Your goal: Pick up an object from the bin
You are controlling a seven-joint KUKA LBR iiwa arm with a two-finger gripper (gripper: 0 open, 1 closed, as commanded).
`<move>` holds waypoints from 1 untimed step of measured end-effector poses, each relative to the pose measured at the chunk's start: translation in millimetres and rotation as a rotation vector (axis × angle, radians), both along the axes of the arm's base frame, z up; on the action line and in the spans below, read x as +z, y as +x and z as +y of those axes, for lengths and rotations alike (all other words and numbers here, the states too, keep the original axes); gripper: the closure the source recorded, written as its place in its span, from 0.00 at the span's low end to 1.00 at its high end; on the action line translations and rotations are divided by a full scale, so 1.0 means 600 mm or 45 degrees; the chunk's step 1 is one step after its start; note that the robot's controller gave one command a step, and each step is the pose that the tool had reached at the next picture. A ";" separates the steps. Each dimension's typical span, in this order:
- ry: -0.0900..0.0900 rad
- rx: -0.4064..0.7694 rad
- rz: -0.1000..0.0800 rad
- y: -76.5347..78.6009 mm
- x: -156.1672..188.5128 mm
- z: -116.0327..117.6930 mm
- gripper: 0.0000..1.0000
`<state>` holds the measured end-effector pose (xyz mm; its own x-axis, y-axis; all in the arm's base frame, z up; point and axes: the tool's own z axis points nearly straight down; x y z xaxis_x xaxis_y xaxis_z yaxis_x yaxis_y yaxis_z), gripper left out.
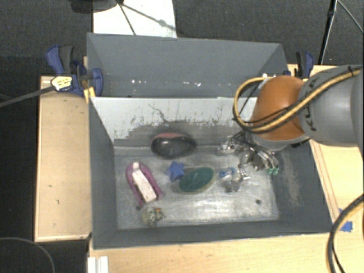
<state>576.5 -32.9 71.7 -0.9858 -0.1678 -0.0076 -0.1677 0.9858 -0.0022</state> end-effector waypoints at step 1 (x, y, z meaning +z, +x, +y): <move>0.006 -0.127 0.007 -0.049 0.050 0.090 0.00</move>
Offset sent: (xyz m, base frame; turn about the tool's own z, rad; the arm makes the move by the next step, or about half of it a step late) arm -0.0298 0.0502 0.0283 0.1031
